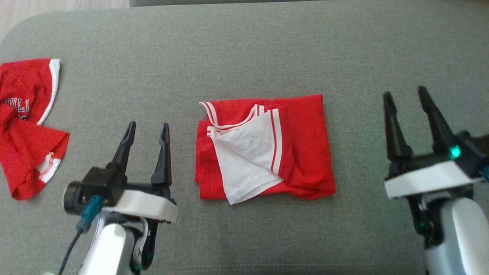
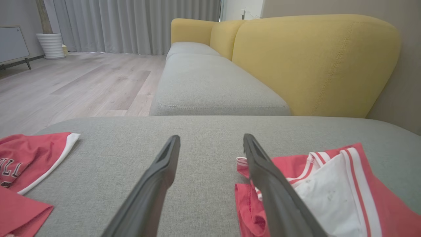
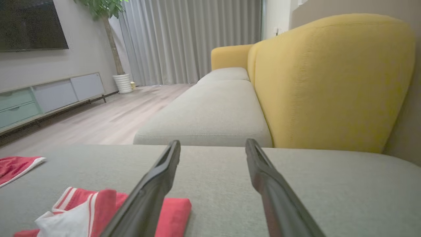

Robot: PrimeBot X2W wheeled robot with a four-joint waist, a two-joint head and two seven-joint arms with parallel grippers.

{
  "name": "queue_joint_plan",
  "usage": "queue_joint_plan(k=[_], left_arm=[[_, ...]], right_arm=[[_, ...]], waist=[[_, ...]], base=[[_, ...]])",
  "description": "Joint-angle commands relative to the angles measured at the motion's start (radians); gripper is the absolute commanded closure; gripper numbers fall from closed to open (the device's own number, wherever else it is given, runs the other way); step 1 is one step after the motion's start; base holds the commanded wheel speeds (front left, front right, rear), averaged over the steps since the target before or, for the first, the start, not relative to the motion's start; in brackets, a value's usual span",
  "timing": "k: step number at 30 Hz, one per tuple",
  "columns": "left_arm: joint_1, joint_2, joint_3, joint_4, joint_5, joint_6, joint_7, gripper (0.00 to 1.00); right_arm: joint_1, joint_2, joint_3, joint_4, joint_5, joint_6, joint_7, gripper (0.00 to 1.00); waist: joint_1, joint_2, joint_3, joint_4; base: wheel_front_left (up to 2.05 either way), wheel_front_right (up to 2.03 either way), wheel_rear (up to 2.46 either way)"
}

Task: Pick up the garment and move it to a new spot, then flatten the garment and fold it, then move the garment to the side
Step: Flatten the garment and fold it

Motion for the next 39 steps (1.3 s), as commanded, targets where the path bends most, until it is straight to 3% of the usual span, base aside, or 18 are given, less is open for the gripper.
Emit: queue_joint_plan(k=[1, 10, 27, 28, 29, 30, 39], left_arm=[[-0.005, 0.019, 0.041, -0.034, 0.004, 0.003, -0.012, 0.00], [0.025, 0.032, 0.039, -0.037, 0.002, 0.007, -0.011, 0.00], [0.038, 0.044, 0.024, -0.050, -0.005, 0.018, -0.001, 0.00], [0.037, 0.044, 0.023, -0.051, -0.005, 0.018, -0.001, 0.00], [0.035, 0.044, 0.022, -0.052, -0.006, 0.018, -0.001, 0.00], [0.032, 0.044, 0.021, -0.053, -0.006, 0.018, -0.001, 0.00], [-0.009, 0.039, 0.009, -0.053, -0.007, 0.012, -0.004, 0.00]], right_arm=[[-0.005, -0.005, 0.013, -0.046, -0.007, -0.001, 0.005, 0.00], [0.105, 0.002, -0.050, -0.112, -0.032, -0.001, 0.042, 0.00], [0.127, 0.022, -0.046, -0.114, -0.011, -0.001, 0.080, 0.00], [0.125, 0.023, -0.045, -0.111, -0.006, -0.001, 0.082, 0.25], [0.122, 0.022, -0.043, -0.104, 0.000, -0.001, 0.084, 0.82], [0.118, 0.023, -0.042, -0.092, 0.010, -0.001, 0.091, 1.00], [-0.019, 0.024, 0.071, 0.109, 0.079, -0.001, 0.063, 1.00]], waist=[[0.0000, 0.0000, -0.003, 0.000], [0.0000, 0.0000, -0.030, -0.006], [0.0000, 0.0000, -0.042, 0.002], [0.0000, 0.0000, -0.039, 0.003], [0.0000, 0.0000, -0.037, 0.005], [0.0000, 0.0000, -0.033, 0.007], [0.0000, 0.0000, 0.013, 0.043]], base=[[0.00, 0.00, 0.00], [0.00, 0.00, 0.00], [0.00, 0.00, 0.00], [0.00, 0.00, 0.00], [0.00, 0.00, 0.00], [0.00, 0.00, 0.00], [0.00, 0.00, 0.00]])
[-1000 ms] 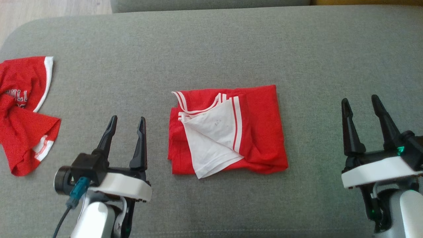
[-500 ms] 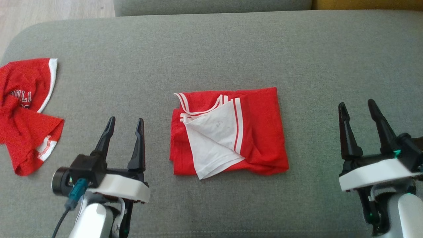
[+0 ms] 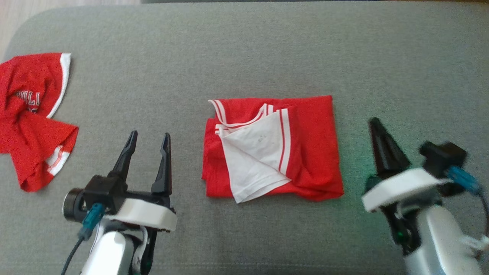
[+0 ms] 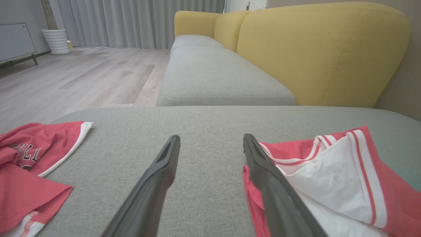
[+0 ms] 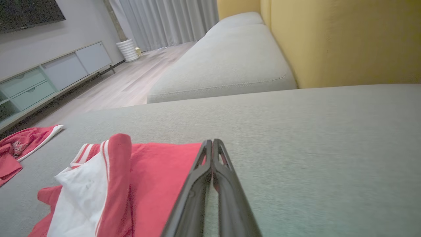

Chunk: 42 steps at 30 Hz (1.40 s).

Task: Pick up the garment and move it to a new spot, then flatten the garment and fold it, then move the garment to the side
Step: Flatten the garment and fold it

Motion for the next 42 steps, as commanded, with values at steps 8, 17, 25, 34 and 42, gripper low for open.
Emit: queue_joint_plan(k=[8, 17, 25, 34, 42], left_arm=[[-0.079, -0.002, 0.013, -0.022, -0.005, -0.005, -0.009, 0.00], [-0.093, -0.010, 0.015, -0.005, -0.007, -0.010, -0.013, 0.00], [-0.092, -0.013, 0.022, -0.003, -0.004, -0.008, -0.014, 0.00], [-0.066, -0.001, 0.046, -0.020, 0.003, -0.001, -0.014, 0.00], [-0.032, 0.020, 0.070, -0.040, 0.007, 0.010, -0.014, 0.00]], right_arm=[[-0.211, 0.016, 0.190, 0.252, 0.068, -0.001, -0.078, 1.00], [-0.314, 0.029, 0.490, 0.425, 0.201, -0.001, -0.133, 1.00], [-0.328, 0.029, 0.706, 0.423, 0.324, -0.001, -0.158, 1.00], [-0.325, -0.014, 0.467, 0.352, 0.243, -0.001, -0.274, 0.00], [-0.166, -0.049, 0.117, 0.160, 0.040, -0.001, -0.254, 0.00]], waist=[[0.0000, -0.0001, 0.036, 0.048], [0.0000, -0.0001, 0.050, 0.069], [0.0000, -0.0001, 0.051, 0.056], [0.0000, -0.0001, 0.015, 0.011], [0.0000, -0.0001, -0.029, -0.023]], base=[[0.00, 0.00, 0.00], [0.00, 0.00, 0.00], [0.00, 0.00, 0.00], [0.00, 0.00, 0.00], [0.00, 0.00, 0.00]])
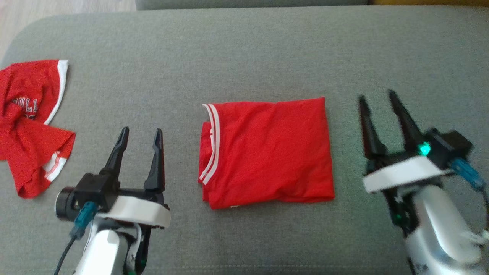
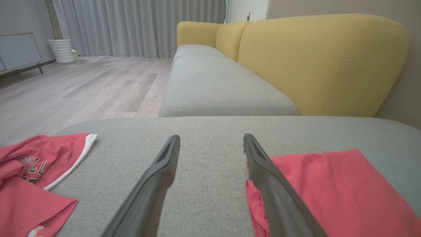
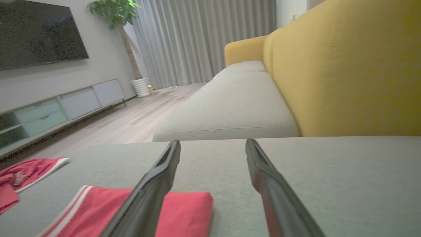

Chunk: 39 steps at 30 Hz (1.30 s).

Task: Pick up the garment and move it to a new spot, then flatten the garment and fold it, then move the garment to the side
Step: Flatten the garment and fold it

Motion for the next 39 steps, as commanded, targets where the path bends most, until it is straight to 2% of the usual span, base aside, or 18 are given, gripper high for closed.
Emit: queue_joint_plan(k=[1, 7, 16, 28, 39], left_arm=[[-0.009, 0.025, 0.048, -0.042, 0.007, 0.009, -0.012, 0.00], [0.018, 0.039, 0.050, -0.051, 0.007, 0.011, -0.012, 0.00], [0.084, 0.053, 0.030, -0.058, 0.007, 0.013, -0.001, 0.00], [0.165, 0.065, 0.034, -0.068, -0.014, 0.033, 0.019, 0.00], [0.168, 0.076, 0.029, -0.072, -0.018, 0.038, 0.021, 0.00]], right_arm=[[0.044, 0.010, -0.044, -0.087, -0.046, -0.001, 0.026, 0.00], [0.147, 0.025, -0.150, -0.221, -0.114, -0.001, 0.101, 0.00], [0.296, 0.047, -0.200, -0.377, -0.146, -0.001, 0.200, 0.00], [0.392, 0.071, -0.199, -0.438, -0.148, -0.001, 0.248, 0.00], [0.421, 0.080, -0.208, -0.460, -0.152, -0.001, 0.272, 0.00]], waist=[[0.0000, -0.0001, -0.018, -0.012], [0.0000, -0.0001, -0.045, -0.024], [0.0000, -0.0001, -0.110, -0.026], [0.0000, -0.0001, -0.186, -0.016], [0.0000, -0.0001, -0.196, -0.014]], base=[[0.00, 0.00, 0.00], [0.00, 0.00, 0.00], [0.00, 0.00, 0.00], [0.00, 0.00, 0.00], [0.00, 0.00, 0.00]])
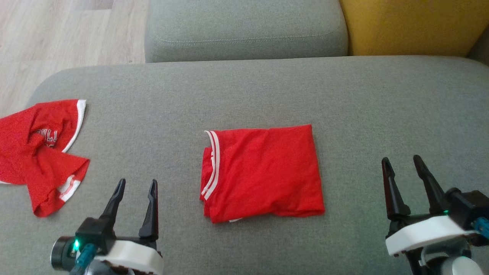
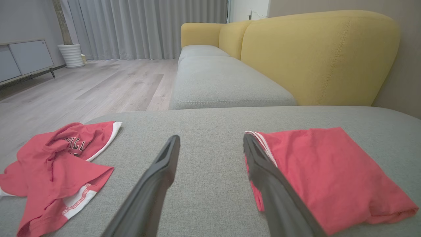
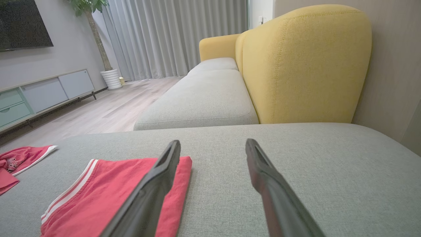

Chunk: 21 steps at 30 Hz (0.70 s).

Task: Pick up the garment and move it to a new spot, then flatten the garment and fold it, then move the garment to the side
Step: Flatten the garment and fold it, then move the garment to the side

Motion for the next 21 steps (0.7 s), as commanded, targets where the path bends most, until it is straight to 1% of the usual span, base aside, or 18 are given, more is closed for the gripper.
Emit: queue_joint_plan(k=[1, 21], left_arm=[[-0.045, 0.018, 0.035, -0.034, -0.008, 0.004, 0.001, 0.00], [-0.055, 0.026, 0.024, -0.043, -0.015, 0.015, 0.002, 0.00]], right_arm=[[-0.017, -0.006, 0.016, -0.044, -0.007, -0.001, 0.004, 0.00], [-0.021, -0.002, 0.014, -0.035, -0.006, -0.001, 0.009, 0.00]], waist=[[0.0000, -0.0001, 0.001, 0.001], [0.0000, -0.0001, 0.004, 0.003]], base=[[0.00, 0.00, 0.00], [0.00, 0.00, 0.00]])
